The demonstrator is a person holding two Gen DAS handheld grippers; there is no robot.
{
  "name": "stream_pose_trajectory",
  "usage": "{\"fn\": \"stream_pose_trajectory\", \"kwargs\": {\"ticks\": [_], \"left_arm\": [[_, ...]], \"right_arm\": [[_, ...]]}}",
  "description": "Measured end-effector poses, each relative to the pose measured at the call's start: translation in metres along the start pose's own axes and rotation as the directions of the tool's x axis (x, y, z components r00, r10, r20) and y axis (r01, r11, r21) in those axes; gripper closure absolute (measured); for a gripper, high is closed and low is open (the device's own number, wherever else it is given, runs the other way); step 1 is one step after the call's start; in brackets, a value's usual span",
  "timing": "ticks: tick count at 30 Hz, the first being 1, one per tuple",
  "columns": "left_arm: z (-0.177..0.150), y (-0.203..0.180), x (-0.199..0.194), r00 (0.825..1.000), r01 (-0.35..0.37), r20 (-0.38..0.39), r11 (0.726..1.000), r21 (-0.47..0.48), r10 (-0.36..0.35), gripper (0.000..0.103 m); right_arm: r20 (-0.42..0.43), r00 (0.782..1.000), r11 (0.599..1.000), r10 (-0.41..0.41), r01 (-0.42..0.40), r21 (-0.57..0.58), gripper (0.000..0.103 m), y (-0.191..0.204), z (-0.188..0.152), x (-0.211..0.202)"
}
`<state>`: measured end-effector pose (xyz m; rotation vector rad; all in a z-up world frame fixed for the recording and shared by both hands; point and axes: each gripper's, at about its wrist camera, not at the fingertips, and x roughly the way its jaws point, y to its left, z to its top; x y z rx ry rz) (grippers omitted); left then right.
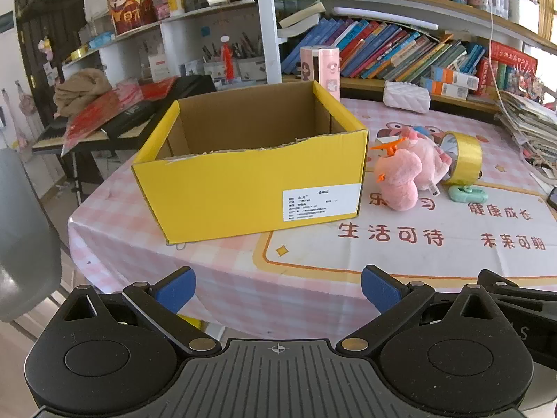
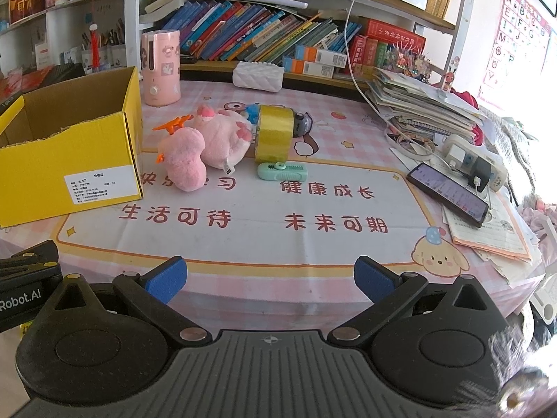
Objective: Organize objects
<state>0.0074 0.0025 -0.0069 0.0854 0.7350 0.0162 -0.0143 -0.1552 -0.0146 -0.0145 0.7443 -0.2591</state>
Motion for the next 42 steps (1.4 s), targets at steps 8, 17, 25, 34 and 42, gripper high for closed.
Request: {"fn": "stream_pose_trajectory", "kwargs": {"ticks": [8,17,25,34,42], "left_arm": [[0.001,-0.001,0.005,1.0,0.017,-0.012,1.0,0.0,-0.017,0.001],[0.004,-0.006,0.011,0.999,0.035,-0.015,0.999,-0.002,-0.035,0.001],[0.011,-0.015,0.019,0.998,0.054,-0.023,0.999,-0.01,-0.054,0.001],[0.021,-0.029,0.031,0.996,0.08,-0.034,0.997,-0.019,-0.08,0.001],[0.035,-0.048,0.042,0.992,0.124,-0.036,0.992,-0.023,-0.125,0.001]], "right_arm": [[-0.009,1.0,1.0,-0.011,0.011,-0.003,0.0,0.001,0.001,0.006],[-0.016,1.0,1.0,-0.005,0.005,-0.006,0.0,-0.002,0.003,0.012],[-0.013,1.0,1.0,0.015,-0.015,-0.013,0.0,-0.011,0.01,0.022],[-0.008,0.998,0.998,0.057,-0.057,-0.024,0.002,-0.026,0.026,0.042],[0.022,0.993,0.993,0.112,-0.111,-0.043,0.017,-0.042,0.049,0.062]]}}
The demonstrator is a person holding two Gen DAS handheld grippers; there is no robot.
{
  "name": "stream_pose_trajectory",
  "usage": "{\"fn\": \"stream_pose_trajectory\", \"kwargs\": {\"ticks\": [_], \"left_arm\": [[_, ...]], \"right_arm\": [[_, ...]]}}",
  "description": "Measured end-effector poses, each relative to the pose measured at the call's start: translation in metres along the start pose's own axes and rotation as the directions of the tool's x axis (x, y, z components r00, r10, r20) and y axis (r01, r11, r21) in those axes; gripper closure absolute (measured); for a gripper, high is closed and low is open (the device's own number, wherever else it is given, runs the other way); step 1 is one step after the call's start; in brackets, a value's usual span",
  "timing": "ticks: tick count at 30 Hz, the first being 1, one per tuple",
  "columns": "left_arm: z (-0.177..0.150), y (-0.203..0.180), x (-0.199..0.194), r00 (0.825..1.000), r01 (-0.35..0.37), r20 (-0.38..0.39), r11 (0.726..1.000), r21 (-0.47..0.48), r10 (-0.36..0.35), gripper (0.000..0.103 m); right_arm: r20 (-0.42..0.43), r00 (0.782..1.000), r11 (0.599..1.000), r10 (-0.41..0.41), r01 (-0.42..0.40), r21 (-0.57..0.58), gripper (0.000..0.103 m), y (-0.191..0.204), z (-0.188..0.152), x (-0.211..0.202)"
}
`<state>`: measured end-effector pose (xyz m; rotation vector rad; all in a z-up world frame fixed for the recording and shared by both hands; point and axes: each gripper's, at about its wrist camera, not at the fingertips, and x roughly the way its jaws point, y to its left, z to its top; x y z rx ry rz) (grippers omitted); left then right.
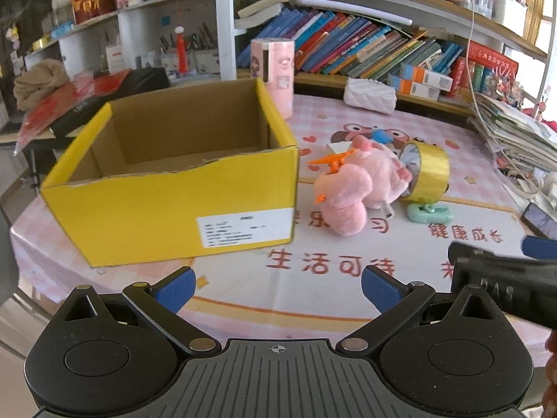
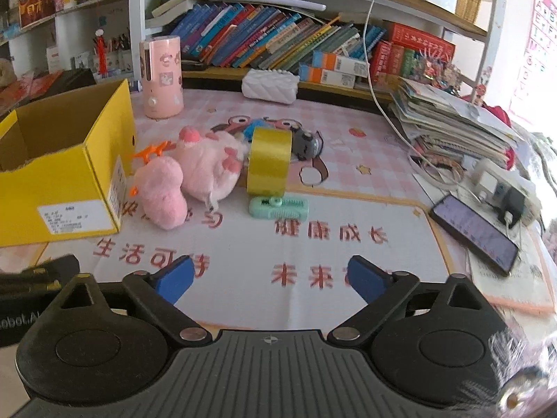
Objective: Organize objects
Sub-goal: 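Move the right gripper to the yellow tape roll and close on it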
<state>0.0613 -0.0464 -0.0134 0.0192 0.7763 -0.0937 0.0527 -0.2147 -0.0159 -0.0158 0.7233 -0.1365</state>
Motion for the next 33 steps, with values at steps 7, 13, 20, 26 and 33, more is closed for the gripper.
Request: {"fn": "stream_pose_trajectory", "kwargs": {"ticks": [7,13,20,26,33], "left_arm": [[0.011,-0.019,0.013,1.0,-0.012,0.009,0.999,-0.031,0.012,0.001],[0.018,-0.033,0.02,1.0,-0.017,0.025,0.999,-0.041,0.018,0.001],[0.022,-0.043,0.024,0.998,-0.046,0.04,0.997,-0.065,0.049,0.001],[0.024,-0.05,0.027,0.998,-0.045,0.036,0.996,-0.074,0.048,0.001],[0.026,-0.056,0.031,0.997,-0.065,0.026,0.996,-0.059,0.067,0.001]], "right_arm": [[0.025,0.999,0.999,0.034,-0.034,0.007,0.045,-0.022,0.019,0.021],[0.034,0.994,0.995,0.1,-0.099,-0.021,0.048,-0.032,0.035,0.039],[0.021,0.989,0.989,0.144,-0.142,-0.046,0.048,-0.041,0.051,0.064],[0.021,0.986,0.984,0.166,-0.164,-0.074,0.048,-0.043,0.06,0.079],[0.01,0.981,0.977,0.194,-0.192,-0.097,0.048,-0.035,0.074,0.102]]}}
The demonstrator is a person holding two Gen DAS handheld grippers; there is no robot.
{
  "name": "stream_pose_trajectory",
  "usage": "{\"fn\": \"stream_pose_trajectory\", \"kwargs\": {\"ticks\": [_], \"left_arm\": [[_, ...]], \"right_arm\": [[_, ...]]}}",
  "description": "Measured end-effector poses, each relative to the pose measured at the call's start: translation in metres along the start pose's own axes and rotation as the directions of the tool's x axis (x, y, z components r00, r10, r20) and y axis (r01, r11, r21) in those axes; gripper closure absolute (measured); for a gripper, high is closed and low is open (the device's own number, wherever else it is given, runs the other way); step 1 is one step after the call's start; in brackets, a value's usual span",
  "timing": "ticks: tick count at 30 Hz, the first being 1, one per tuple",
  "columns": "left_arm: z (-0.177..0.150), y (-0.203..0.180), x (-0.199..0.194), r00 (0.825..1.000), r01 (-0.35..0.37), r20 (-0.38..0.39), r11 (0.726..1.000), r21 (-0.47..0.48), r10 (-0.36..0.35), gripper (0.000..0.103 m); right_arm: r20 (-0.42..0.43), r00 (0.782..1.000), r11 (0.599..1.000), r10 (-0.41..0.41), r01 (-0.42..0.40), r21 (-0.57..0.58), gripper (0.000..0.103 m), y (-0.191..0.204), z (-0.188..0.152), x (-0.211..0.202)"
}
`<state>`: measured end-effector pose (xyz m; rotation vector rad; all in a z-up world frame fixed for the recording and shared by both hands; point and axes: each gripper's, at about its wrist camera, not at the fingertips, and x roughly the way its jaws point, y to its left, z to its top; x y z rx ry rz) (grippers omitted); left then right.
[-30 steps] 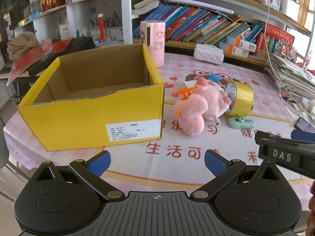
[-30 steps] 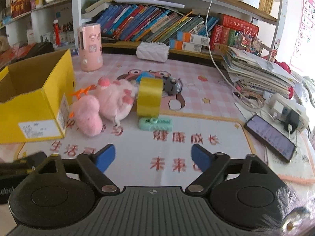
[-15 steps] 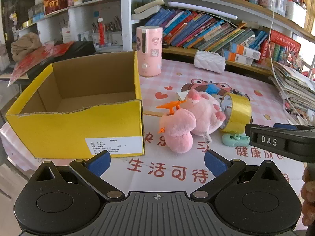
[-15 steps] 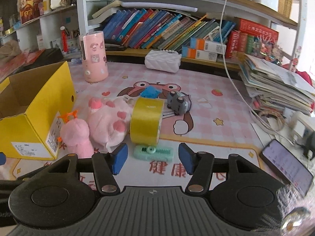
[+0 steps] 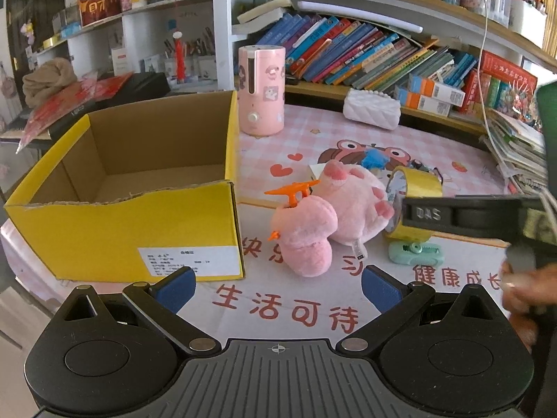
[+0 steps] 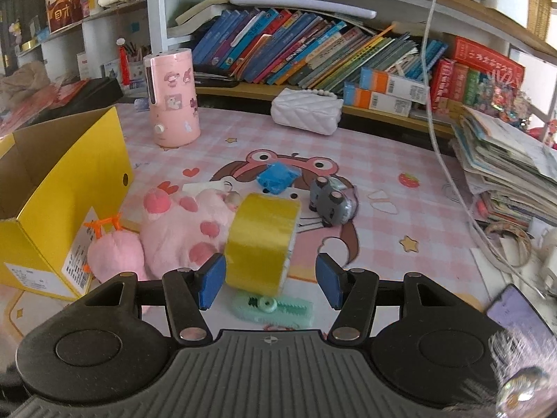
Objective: Organize objects
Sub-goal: 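Move the right gripper to the yellow tape roll and close on it, then grasp the small pink plush with the left gripper while the right gripper holds the tape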
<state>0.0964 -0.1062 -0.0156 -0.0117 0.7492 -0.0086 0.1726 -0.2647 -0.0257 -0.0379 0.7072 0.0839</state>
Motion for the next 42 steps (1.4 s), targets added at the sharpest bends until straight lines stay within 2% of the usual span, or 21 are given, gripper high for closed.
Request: {"fn": "stream_pose_trajectory", "kwargs": {"ticks": [5,7,9,12,13,14,17,22,27,30,32,34,36,37,38,42], "left_arm": [[0.004,-0.002,0.003,1.0,0.027,0.012,1.0,-0.005,-0.027,0.001],[0.007,-0.006,0.006,0.999,0.04,0.011,0.999,-0.001,-0.04,0.002],[0.009,-0.012,0.009,0.998,0.06,0.011,0.998,0.012,-0.06,0.003],[0.013,-0.024,0.018,0.998,0.069,0.005,0.996,0.047,-0.07,0.019],[0.014,-0.028,0.022,0.998,0.061,-0.003,0.996,0.058,-0.061,0.03],[0.015,-0.032,0.028,0.999,0.048,-0.014,0.997,0.068,-0.048,0.038],[0.018,-0.041,0.044,0.999,-0.015,-0.039,0.997,0.08,0.018,0.051],[0.024,-0.045,0.068,0.992,-0.105,-0.062,0.993,0.045,0.108,0.051],[0.027,-0.047,0.086,0.984,-0.162,-0.074,0.986,0.028,0.164,0.051],[0.026,-0.044,0.099,0.98,-0.169,-0.106,0.986,0.01,0.169,0.053],[0.025,-0.042,0.106,0.979,-0.156,-0.136,0.988,-0.002,0.154,0.076],[0.024,-0.041,0.105,0.979,-0.145,-0.15,0.989,-0.02,0.141,0.08],[0.024,-0.041,0.096,0.984,-0.134,-0.123,0.991,-0.012,0.131,0.081],[0.024,-0.042,0.092,0.986,-0.126,-0.109,0.992,-0.005,0.125,0.085],[0.024,-0.043,0.087,0.989,-0.113,-0.098,0.994,0.001,0.112,0.099],[0.022,-0.04,0.066,0.996,-0.061,-0.064,0.998,0.006,0.061,0.102]], "right_arm": [[-0.012,1.0,1.0,0.007,-0.007,0.01,0.048,-0.001,0.009,0.024],[-0.009,0.999,0.999,0.031,-0.03,0.016,0.059,-0.005,0.013,0.031],[0.007,0.997,0.997,0.077,-0.077,0.017,0.061,-0.011,0.017,0.032],[0.057,0.992,0.992,0.115,-0.117,0.042,0.064,-0.026,0.023,0.025],[0.076,0.99,0.991,0.119,-0.123,0.044,0.065,-0.03,0.025,0.02],[0.097,0.988,0.991,0.122,-0.127,0.043,0.066,-0.035,0.028,0.014],[0.151,0.981,0.991,0.123,-0.13,0.035,0.067,-0.045,0.033,-0.004],[0.197,0.972,0.991,0.129,-0.132,0.003,0.067,-0.055,0.033,-0.029],[0.164,0.975,0.989,0.151,-0.148,-0.031,0.067,-0.06,0.019,-0.04],[0.139,0.978,0.988,0.156,-0.152,-0.039,0.067,-0.062,0.012,-0.044],[0.127,0.98,0.988,0.154,-0.15,-0.041,0.067,-0.063,0.009,-0.044],[0.121,0.982,0.989,0.147,-0.143,-0.044,0.067,-0.063,0.007,-0.044],[0.116,0.984,0.99,0.137,-0.134,-0.036,0.067,-0.066,0.006,-0.044],[0.111,0.985,0.991,0.13,-0.128,-0.027,0.067,-0.067,0.006,-0.044],[0.106,0.986,0.992,0.125,-0.124,-0.02,0.067,-0.068,0.006,-0.043],[0.069,0.991,0.993,0.113,-0.114,0.008,0.067,-0.068,0.0,-0.04]]}}
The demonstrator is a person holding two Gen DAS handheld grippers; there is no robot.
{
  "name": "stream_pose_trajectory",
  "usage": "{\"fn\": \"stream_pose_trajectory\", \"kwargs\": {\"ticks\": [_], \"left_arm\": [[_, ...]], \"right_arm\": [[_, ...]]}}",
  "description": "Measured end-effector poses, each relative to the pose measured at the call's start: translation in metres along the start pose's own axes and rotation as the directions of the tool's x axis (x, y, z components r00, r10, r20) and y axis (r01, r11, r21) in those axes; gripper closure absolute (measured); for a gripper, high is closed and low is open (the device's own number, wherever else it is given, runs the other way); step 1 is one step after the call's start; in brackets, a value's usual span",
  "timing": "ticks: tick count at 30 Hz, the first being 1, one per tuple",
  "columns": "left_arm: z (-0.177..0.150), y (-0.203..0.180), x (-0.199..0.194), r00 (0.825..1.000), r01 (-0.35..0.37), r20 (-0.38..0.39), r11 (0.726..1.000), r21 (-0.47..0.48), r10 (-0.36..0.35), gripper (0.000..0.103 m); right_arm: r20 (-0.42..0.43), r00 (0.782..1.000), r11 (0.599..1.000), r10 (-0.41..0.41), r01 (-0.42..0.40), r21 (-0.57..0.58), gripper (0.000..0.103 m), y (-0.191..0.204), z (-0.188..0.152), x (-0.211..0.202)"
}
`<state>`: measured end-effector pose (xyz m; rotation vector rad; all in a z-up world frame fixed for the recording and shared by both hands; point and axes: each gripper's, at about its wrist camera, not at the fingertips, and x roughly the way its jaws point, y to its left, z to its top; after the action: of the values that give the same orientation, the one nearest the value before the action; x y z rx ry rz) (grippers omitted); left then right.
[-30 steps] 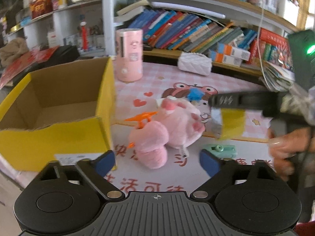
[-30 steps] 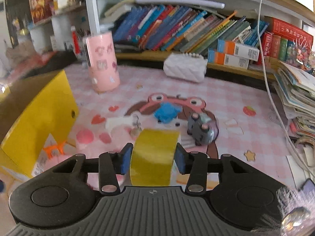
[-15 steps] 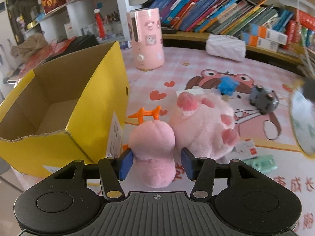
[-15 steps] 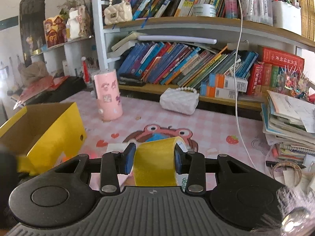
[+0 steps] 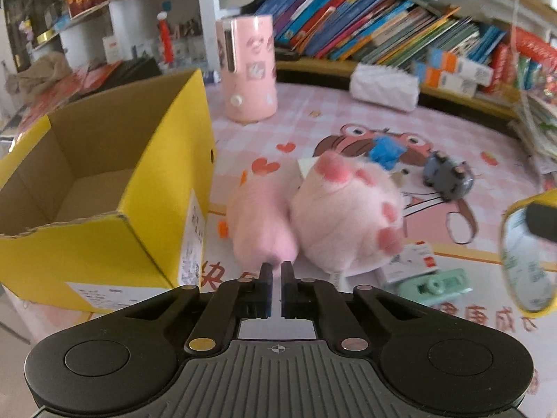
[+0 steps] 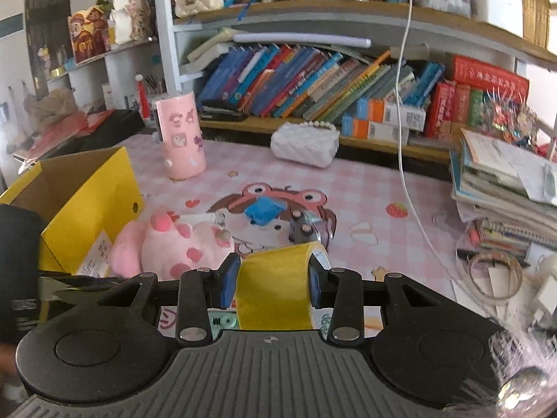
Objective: Organize objects
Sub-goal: 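Grasp the small pink plush with the left gripper while the right gripper holds the tape, then lift and carry the plush with the left gripper while the right carries the tape toward the yellow box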
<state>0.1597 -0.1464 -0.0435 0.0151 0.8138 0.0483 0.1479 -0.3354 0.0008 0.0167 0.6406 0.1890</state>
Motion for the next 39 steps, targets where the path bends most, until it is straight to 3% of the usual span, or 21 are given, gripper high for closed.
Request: {"fn": "stream_pose_trajectory", "kwargs": {"ticks": [8,16,18,20,24,27,30,33,39], "left_arm": [[-0.007,0.012,-0.019,0.997,0.076,0.009,0.997,-0.013,-0.076,0.103],[-0.011,0.006,-0.023,0.997,0.07,0.018,0.998,0.003,-0.07,0.1],[-0.012,0.005,-0.02,0.999,0.045,0.014,0.999,-0.003,-0.045,0.093],[-0.01,0.004,-0.015,1.0,0.028,0.009,0.999,-0.018,-0.028,0.079],[0.0,-0.005,-0.006,0.997,-0.051,0.052,0.999,-0.005,0.051,0.077],[0.01,-0.013,0.006,0.981,-0.183,0.075,0.983,0.014,0.181,0.076],[0.017,-0.016,0.02,0.966,-0.253,0.05,0.968,0.006,0.252,0.068],[0.023,-0.018,0.033,0.969,-0.245,0.028,0.97,-0.008,0.245,0.053],[0.03,-0.021,0.053,0.962,-0.271,0.012,0.962,-0.035,0.271,0.042]], "right_arm": [[-0.069,0.998,0.998,-0.011,0.015,0.057,0.067,0.009,-0.01,-0.003],[-0.048,0.999,0.998,-0.022,0.025,0.06,0.067,0.011,-0.012,-0.013],[-0.051,0.998,0.998,-0.021,0.024,0.059,0.066,0.008,-0.013,-0.013],[-0.054,0.998,0.998,-0.018,0.021,0.055,0.066,0.007,-0.013,-0.012],[-0.053,0.998,0.999,-0.014,0.016,0.04,0.066,0.003,-0.012,-0.009],[-0.045,0.999,1.0,-0.008,0.01,0.025,0.066,-0.001,-0.01,-0.008],[-0.039,0.999,1.0,-0.002,0.002,0.015,0.067,-0.005,-0.007,-0.005],[-0.038,0.999,1.0,0.004,-0.004,0.003,0.067,-0.009,-0.005,-0.002],[-0.044,0.999,1.0,0.014,-0.014,-0.012,0.067,-0.015,-0.005,0.004]]}}
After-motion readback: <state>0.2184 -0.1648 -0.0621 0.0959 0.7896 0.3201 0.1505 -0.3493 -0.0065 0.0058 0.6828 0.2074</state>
